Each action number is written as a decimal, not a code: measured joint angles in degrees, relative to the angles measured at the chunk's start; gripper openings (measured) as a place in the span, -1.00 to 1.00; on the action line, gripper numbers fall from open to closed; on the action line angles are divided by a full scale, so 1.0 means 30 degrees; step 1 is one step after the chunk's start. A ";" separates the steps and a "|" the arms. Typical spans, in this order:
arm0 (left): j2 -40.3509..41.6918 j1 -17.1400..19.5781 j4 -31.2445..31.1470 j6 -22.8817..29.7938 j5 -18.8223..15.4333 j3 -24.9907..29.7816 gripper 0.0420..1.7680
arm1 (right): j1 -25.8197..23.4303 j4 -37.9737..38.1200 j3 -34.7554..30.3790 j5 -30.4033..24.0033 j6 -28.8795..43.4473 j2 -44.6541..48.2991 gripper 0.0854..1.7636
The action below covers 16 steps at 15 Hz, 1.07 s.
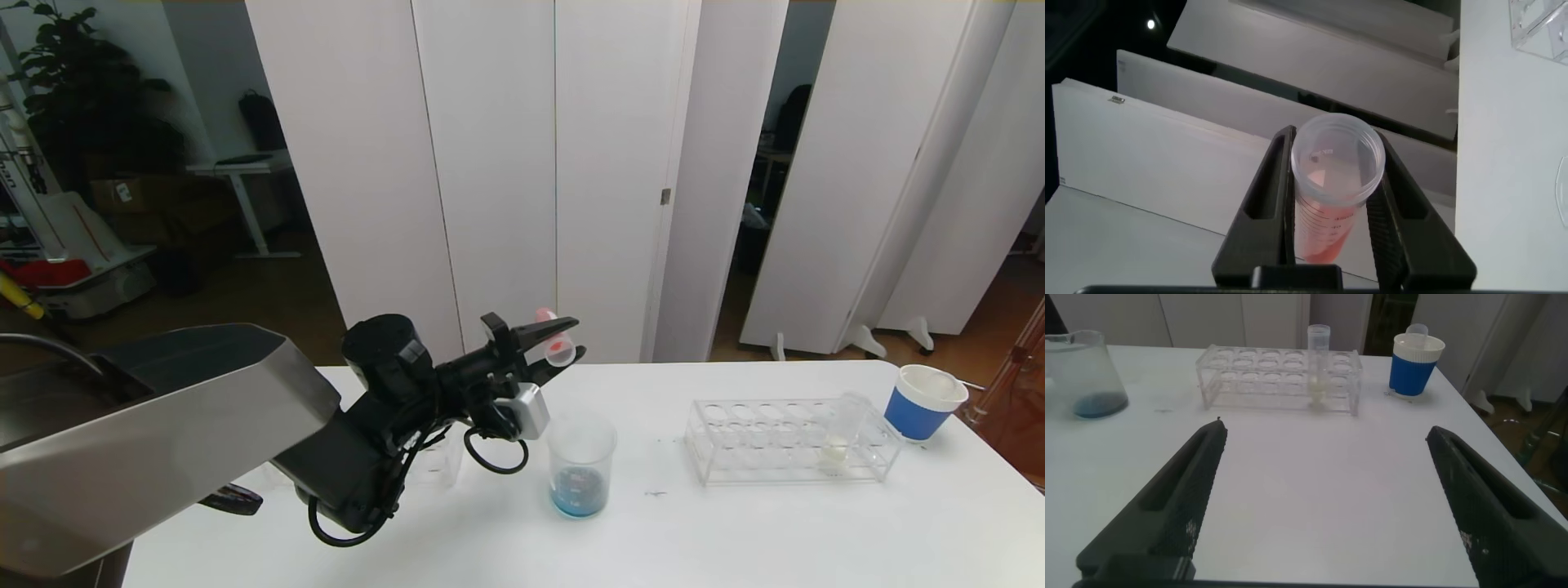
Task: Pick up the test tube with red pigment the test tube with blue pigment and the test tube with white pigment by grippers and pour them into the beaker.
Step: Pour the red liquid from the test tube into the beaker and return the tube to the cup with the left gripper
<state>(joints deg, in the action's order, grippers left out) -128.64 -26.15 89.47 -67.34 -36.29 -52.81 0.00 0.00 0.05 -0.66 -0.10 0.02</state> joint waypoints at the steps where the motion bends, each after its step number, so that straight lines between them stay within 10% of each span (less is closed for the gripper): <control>1: -0.0012 -0.0028 0.0000 -0.0236 0.0008 0.0008 -0.37 | 0.0000 0.0000 0.0000 -0.0008 0.0000 0.0000 0.98; 16: -0.0256 -0.0248 -0.0008 -0.1902 0.0065 -0.0268 -0.37 | 0.0000 0.0000 0.0000 -0.0008 0.0000 0.0000 0.98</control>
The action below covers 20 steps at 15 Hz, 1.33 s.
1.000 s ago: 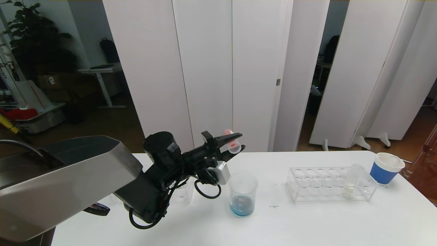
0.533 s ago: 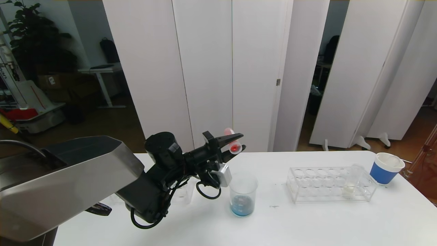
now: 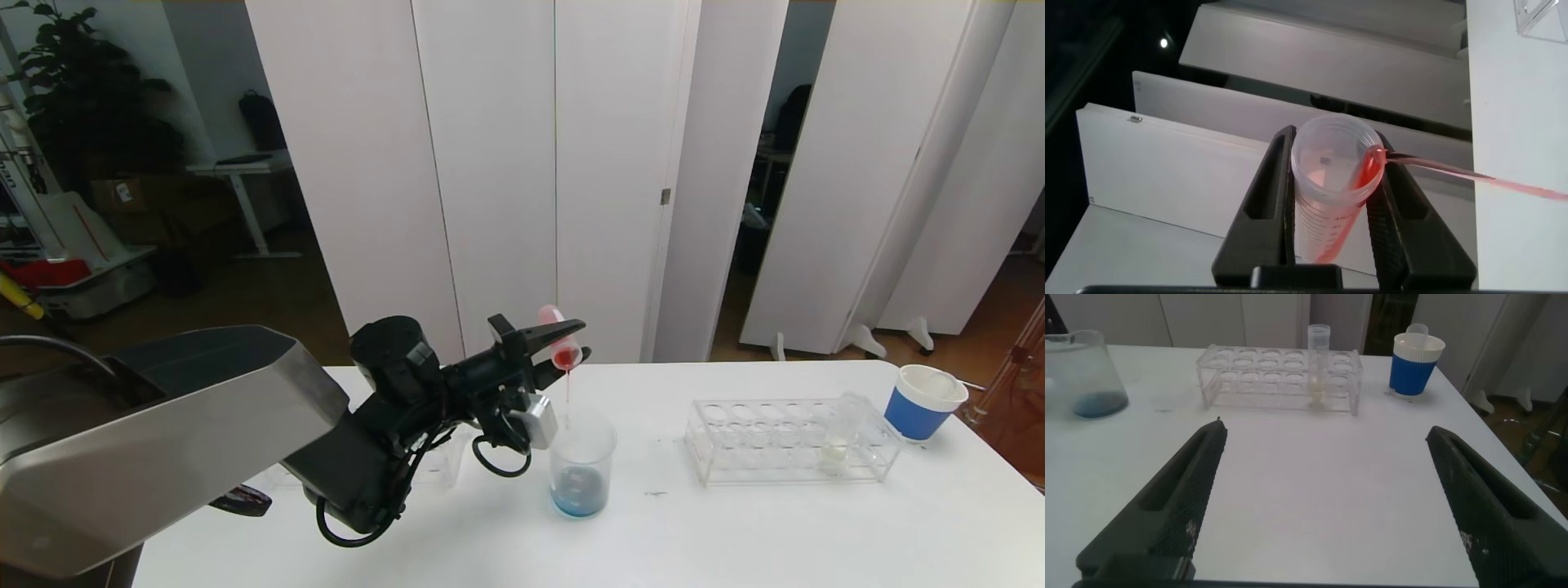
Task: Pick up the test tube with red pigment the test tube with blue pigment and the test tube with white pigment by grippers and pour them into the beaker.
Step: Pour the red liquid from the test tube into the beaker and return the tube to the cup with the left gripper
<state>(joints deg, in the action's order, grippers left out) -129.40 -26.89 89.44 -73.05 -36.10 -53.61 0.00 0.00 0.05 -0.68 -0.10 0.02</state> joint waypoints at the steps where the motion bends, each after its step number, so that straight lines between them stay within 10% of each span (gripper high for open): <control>1: -0.0012 -0.0020 0.0000 -0.0008 0.0000 -0.0008 -0.37 | 0.0000 0.0000 0.0000 0.0000 0.0000 0.0000 0.98; 20: 0.0110 -0.0073 0.0000 -0.1751 -0.0244 -0.0309 -0.37 | 0.0000 0.0000 0.0000 0.0000 0.0000 0.0000 0.98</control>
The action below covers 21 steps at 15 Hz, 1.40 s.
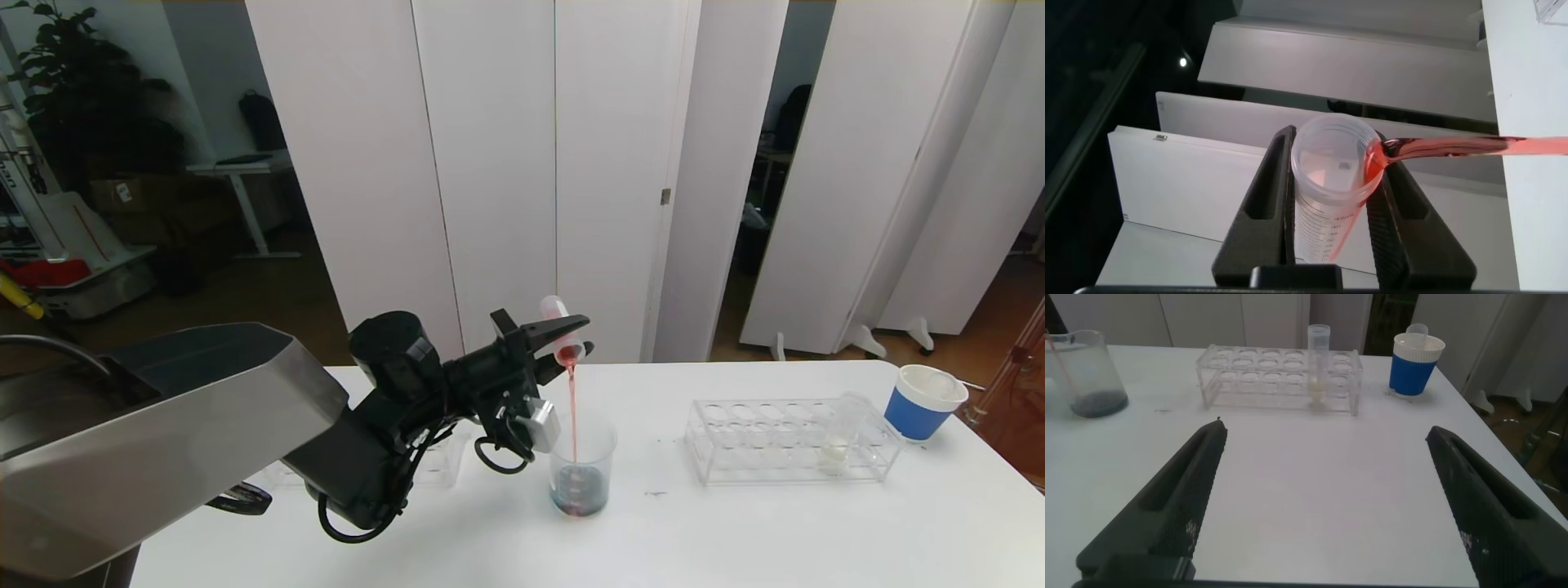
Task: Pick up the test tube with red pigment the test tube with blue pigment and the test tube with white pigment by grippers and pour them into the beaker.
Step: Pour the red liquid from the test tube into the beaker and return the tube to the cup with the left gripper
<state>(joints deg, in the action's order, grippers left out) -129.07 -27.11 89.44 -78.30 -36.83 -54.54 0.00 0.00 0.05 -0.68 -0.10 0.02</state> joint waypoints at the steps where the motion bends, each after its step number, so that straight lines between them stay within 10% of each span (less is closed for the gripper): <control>1: -0.0028 -0.0057 -0.0008 -0.0041 0.0020 -0.0065 -0.37 | 0.0000 0.0000 0.0000 0.0000 -0.0004 0.0000 0.98; 21: -0.0333 -0.0248 0.0000 -0.1252 0.0179 -0.0679 -0.37 | 0.0000 0.0000 0.0000 0.0000 0.0000 0.0000 0.98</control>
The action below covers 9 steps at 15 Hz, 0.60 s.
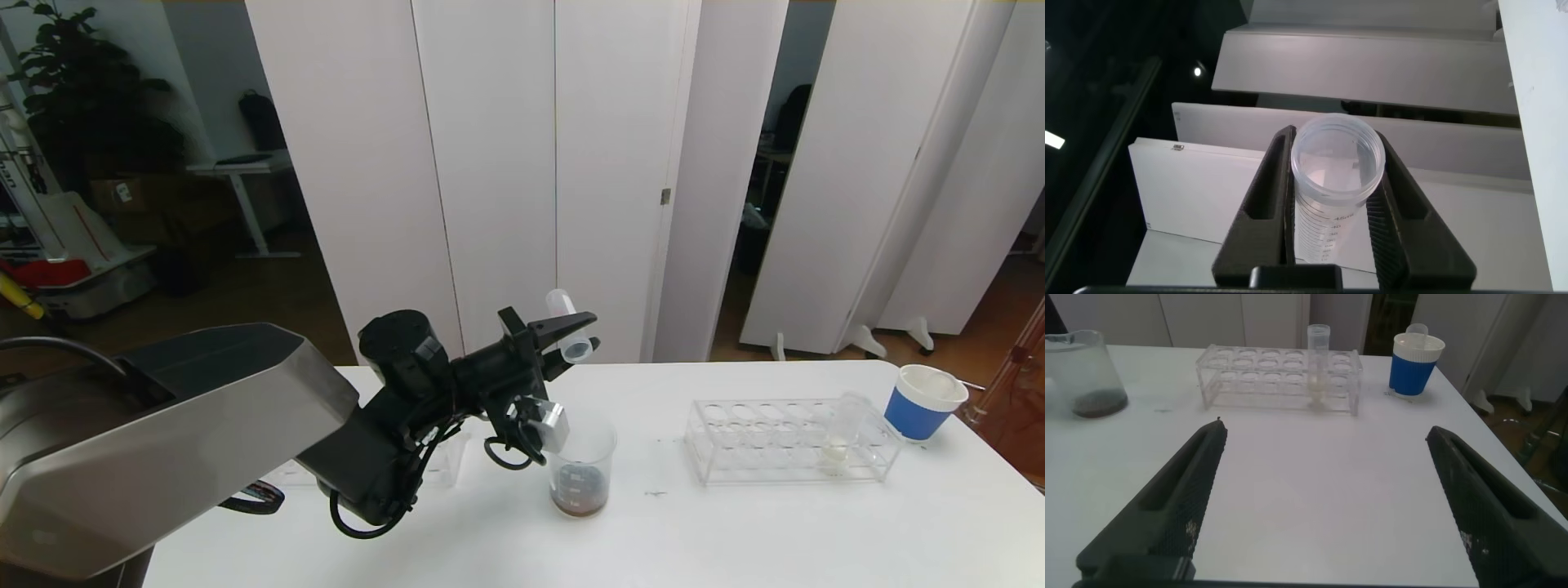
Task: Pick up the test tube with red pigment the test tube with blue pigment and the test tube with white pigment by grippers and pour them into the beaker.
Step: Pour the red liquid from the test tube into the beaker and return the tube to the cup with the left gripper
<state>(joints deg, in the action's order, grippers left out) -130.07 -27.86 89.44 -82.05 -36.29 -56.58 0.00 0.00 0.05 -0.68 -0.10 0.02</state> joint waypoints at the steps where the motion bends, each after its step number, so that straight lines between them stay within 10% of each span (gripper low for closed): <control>1: 0.0028 0.0033 -0.0008 -0.0008 0.0024 0.0037 -0.37 | 0.0000 0.0000 0.0000 0.0000 0.0000 0.0000 0.98; 9: 0.0874 0.0301 -0.0008 0.1491 0.0089 0.0484 -0.37 | 0.0000 0.0000 0.0000 0.0000 0.0000 0.0000 0.98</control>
<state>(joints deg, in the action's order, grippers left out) -127.45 -26.95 89.42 -77.58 -36.02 -55.13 0.00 0.00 0.05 -0.68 -0.10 0.02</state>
